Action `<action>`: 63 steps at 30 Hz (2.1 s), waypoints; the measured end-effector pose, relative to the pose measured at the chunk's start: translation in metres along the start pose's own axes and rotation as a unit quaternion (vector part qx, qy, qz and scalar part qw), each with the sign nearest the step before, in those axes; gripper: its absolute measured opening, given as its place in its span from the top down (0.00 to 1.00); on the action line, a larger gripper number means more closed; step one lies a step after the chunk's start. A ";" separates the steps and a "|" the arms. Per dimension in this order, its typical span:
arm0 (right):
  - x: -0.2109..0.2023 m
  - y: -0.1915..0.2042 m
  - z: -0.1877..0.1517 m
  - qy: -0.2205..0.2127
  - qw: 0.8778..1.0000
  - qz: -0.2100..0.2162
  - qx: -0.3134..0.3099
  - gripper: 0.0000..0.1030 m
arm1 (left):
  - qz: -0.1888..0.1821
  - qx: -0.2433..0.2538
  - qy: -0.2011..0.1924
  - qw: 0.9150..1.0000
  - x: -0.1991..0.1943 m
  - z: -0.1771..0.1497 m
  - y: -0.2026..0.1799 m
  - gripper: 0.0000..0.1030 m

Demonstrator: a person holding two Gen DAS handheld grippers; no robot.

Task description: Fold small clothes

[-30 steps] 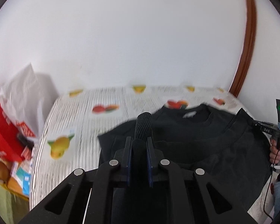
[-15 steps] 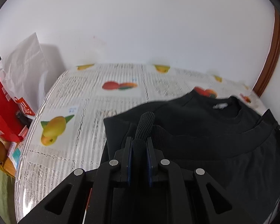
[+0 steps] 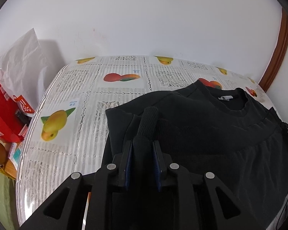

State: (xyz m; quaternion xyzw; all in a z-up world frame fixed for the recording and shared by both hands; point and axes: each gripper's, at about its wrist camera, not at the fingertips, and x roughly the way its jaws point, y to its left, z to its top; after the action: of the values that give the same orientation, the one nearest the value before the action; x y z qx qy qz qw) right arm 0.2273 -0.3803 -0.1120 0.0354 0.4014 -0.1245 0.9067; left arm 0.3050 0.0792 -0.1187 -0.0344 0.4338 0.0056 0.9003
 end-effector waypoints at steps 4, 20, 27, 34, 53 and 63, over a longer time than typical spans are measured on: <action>-0.009 -0.010 -0.020 0.010 1.000 -0.010 0.004 0.76 | 0.007 0.009 0.003 1.000 -0.013 -0.013 0.003 0.74; -0.081 0.008 -0.070 -0.011 0.999 -0.051 0.013 0.72 | 0.031 0.000 0.019 0.999 -0.068 -0.090 0.034 0.68; -0.099 0.074 -0.079 -0.020 1.000 -0.001 -0.012 0.72 | 0.030 -0.008 0.020 0.999 -0.089 -0.120 0.047 0.61; -0.094 0.149 -0.103 -0.006 0.996 0.059 -0.071 0.71 | 0.015 -0.022 0.017 1.000 -0.110 -0.145 0.063 0.61; -0.129 0.187 -0.181 0.000 0.987 0.042 -0.156 0.69 | -0.006 -0.033 0.036 0.999 -0.121 -0.195 0.078 0.53; -0.145 0.297 -0.164 -0.042 0.967 0.108 -0.227 0.52 | -0.009 -0.035 0.029 0.999 -0.134 -0.203 0.095 0.46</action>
State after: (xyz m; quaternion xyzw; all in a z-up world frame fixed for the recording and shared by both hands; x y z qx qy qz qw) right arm 0.0910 -0.0378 -0.1262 -0.1331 0.3748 0.0670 0.9151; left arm 0.0591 0.1628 -0.1458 -0.0700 0.4589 0.0118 0.8856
